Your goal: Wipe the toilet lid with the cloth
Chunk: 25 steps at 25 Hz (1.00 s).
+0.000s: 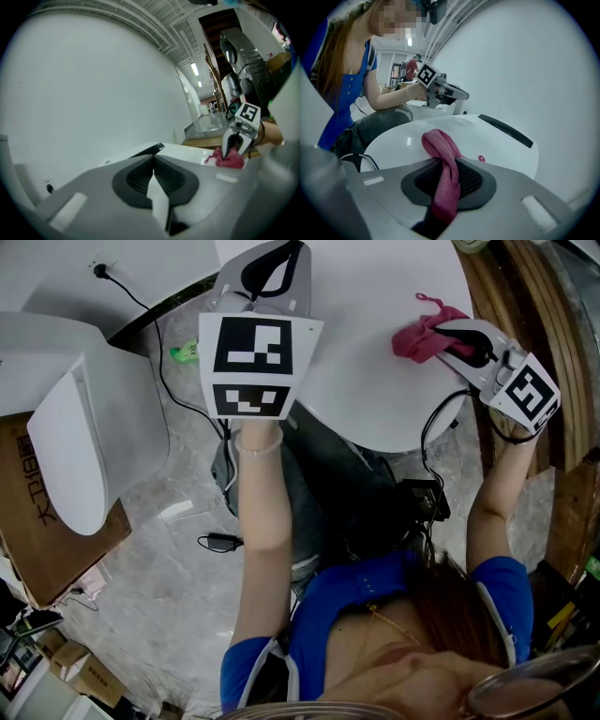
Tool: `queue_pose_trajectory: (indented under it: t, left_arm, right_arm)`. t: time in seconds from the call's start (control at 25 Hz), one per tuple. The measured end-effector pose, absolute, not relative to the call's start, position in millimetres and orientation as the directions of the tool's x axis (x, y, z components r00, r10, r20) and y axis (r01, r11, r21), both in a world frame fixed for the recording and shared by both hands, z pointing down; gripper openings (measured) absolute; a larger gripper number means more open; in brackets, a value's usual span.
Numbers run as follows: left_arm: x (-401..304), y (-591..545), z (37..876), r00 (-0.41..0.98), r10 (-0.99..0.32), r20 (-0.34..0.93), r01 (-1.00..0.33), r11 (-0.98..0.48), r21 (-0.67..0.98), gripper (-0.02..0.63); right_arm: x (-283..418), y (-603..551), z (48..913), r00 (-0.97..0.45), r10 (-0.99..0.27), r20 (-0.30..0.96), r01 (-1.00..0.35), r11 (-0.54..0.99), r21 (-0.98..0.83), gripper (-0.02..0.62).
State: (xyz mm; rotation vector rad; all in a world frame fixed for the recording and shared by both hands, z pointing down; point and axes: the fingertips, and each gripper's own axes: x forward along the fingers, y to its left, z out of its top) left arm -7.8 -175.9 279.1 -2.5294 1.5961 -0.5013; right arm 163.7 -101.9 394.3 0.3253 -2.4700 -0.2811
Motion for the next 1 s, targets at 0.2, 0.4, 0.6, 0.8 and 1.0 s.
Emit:
queue_pose_trajectory:
  t: [0.2, 0.4, 0.6, 0.8, 1.0]
  left_arm:
    - [-9, -178, 279, 0.391, -0.894, 0.218, -0.859, -0.439, -0.264, 0.003]
    - [-8, -178, 281, 0.396, -0.891, 0.221, -0.856, -0.445, -0.261, 0.003]
    - [-7, -178, 284, 0.397, -0.888, 0.231, -0.854, -0.45, -0.261, 0.003]
    - [-8, -177, 282, 0.397, -0.891, 0.222, -0.855, -0.446, -0.264, 0.003]
    - [-4, -176, 281, 0.407, -0.886, 0.221, -0.85, -0.456, -0.264, 0.003]
  right_arm:
    - [164, -96, 395, -0.773, -0.294, 0.562, -0.155, 0.947, 0.281, 0.072]
    - [165, -86, 397, -0.77, -0.298, 0.564, -0.164, 0.947, 0.277, 0.072]
    - [166, -79, 398, -0.77, -0.287, 0.57, -0.156, 0.951, 0.268, 0.072]
    - [166, -75, 400, -0.769, -0.283, 0.573, -0.147, 0.951, 0.273, 0.072]
    - [164, -75, 400, -0.763, -0.27, 0.588, -0.127, 0.954, 0.273, 0.072]
